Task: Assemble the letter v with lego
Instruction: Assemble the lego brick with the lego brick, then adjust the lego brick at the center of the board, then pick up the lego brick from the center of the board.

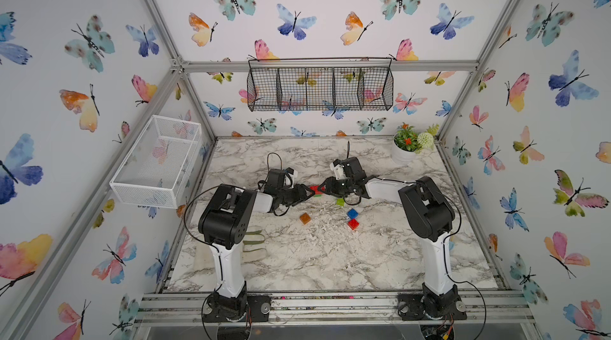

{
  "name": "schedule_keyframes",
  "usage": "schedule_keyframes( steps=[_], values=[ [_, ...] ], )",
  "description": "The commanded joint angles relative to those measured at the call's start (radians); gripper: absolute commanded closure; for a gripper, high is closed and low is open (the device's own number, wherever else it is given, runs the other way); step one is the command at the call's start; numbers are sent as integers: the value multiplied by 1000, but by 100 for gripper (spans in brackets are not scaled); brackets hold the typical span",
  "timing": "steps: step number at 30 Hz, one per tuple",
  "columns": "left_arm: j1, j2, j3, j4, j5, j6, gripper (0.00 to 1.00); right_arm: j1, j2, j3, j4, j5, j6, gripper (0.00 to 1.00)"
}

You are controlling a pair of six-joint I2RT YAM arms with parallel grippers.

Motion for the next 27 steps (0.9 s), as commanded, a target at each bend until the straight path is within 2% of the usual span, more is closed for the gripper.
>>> schedule_keyframes(
  steps=[1,6,18,22,27],
  values=[
    [8,41,-26,-78,-30,-12,46,-9,105,-55,-233,121,-33,59],
    [8,27,-29,-68,-28,-17,46,-8,70,-63,-216,123,-55,59],
    [9,-157,-53,-56,1,-1,31,-9,25,190,-255,91,-96,42],
    [12,-167,-49,-50,13,-10,26,-9,-9,193,-244,71,-108,37],
    [12,-148,-20,-46,18,-15,26,-9,-68,149,-268,95,-146,36]
  ],
)
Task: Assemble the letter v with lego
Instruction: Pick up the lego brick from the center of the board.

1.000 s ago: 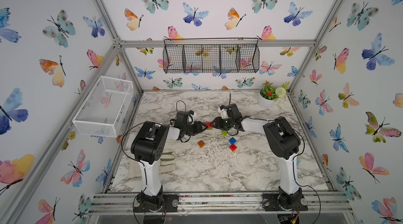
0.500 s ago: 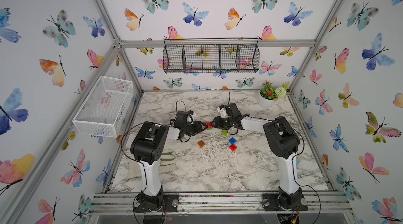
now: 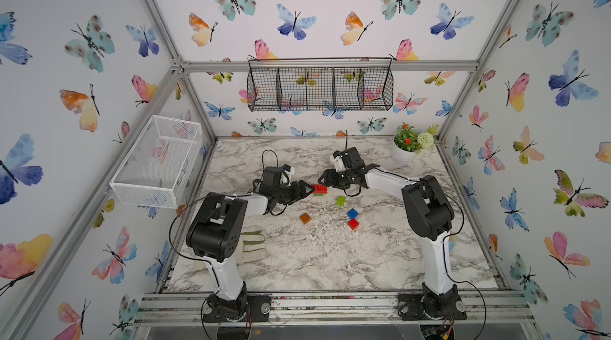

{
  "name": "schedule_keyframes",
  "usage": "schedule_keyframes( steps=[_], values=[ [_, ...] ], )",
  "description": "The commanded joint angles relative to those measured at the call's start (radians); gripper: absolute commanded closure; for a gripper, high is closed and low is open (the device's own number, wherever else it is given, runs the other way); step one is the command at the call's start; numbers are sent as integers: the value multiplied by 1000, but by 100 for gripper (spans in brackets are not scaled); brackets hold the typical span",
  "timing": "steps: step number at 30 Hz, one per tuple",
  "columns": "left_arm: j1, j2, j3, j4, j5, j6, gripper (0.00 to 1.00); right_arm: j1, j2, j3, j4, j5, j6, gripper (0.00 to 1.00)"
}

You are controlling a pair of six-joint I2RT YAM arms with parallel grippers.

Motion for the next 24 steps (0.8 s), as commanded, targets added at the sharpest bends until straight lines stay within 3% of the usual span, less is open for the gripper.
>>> schedule_keyframes(
  steps=[1,7,19,24],
  values=[
    [5,8,37,1,18,2,26,-6,-73,-28,-80,44,-62,36],
    [3,106,143,-93,-12,75,25,-14,-174,-140,-228,213,-159,36],
    [-13,219,231,-119,-2,103,36,-14,-174,-247,-142,135,-98,38],
    [-18,212,221,-108,4,94,42,-14,-143,-224,-167,191,-103,42]
  ],
)
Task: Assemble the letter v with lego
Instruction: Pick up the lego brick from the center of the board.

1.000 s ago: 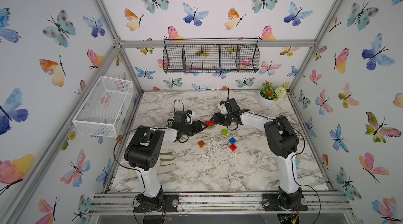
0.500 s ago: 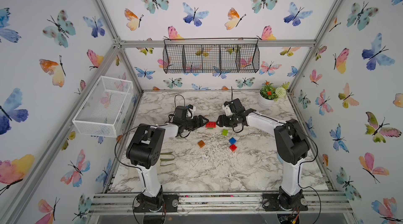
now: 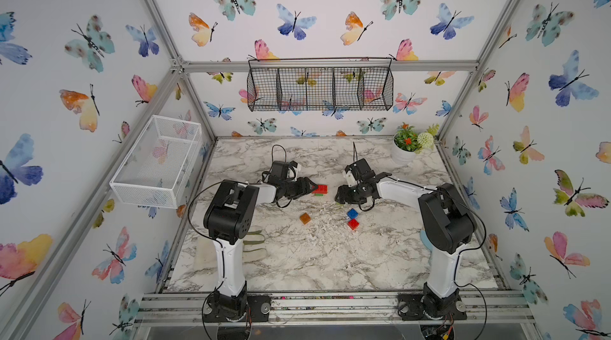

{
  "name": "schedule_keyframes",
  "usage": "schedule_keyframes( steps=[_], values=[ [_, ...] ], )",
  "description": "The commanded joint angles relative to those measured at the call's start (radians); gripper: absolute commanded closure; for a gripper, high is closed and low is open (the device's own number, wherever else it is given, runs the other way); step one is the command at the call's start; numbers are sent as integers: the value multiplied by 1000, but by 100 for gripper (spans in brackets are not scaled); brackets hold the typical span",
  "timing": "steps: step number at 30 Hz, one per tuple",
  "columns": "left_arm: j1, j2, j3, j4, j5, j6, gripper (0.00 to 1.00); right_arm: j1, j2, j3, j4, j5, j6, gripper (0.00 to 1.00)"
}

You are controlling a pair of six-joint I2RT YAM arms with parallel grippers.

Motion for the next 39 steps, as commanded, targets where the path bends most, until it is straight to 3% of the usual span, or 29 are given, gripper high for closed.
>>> schedule_keyframes(
  steps=[1,12,22,31,39],
  values=[
    [-6,-3,-4,8,13,6,44,-2,45,21,-9,42,-2,44],
    [-10,-71,-77,89,49,-57,47,-1,109,50,-29,90,-45,61],
    [-9,-69,-13,-3,-11,-5,34,14,122,78,-101,183,-88,55],
    [-14,23,88,-75,-27,49,38,28,146,98,-124,241,-86,64],
    [-34,-2,20,11,-18,-28,43,35,153,118,-142,303,-80,68]
  ],
)
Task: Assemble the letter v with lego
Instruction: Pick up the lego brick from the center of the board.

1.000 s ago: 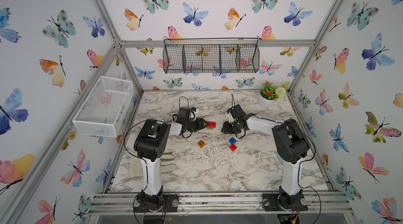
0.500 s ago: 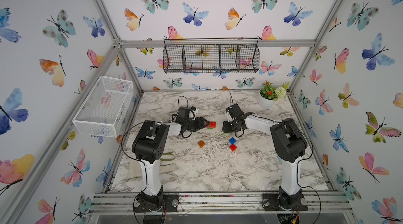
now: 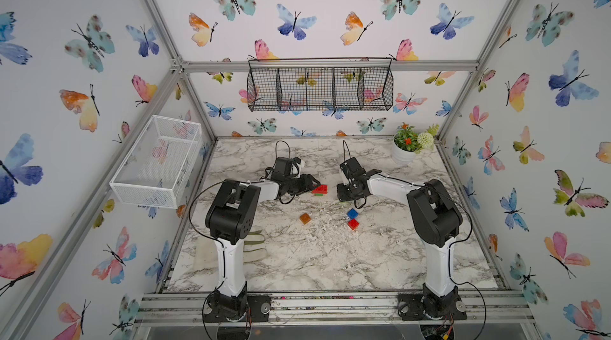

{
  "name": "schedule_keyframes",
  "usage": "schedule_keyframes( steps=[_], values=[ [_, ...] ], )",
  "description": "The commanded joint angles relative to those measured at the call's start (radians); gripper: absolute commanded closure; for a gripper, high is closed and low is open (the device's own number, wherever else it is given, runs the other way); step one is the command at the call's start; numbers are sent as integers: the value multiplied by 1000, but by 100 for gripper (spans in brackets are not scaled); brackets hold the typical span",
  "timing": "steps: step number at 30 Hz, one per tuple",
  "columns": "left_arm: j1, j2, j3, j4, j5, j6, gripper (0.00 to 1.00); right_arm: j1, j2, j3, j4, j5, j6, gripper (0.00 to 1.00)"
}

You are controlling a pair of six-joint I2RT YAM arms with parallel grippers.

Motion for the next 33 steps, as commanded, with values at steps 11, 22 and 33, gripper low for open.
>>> schedule_keyframes(
  steps=[11,22,33],
  values=[
    [-36,-75,-131,186,14,-155,44,-2,52,-2,-25,-26,4,74],
    [-47,-114,-162,151,11,-131,36,-4,39,39,5,-105,43,81],
    [-35,-159,-144,45,-31,-60,32,-4,31,57,16,-123,63,83]
  ],
)
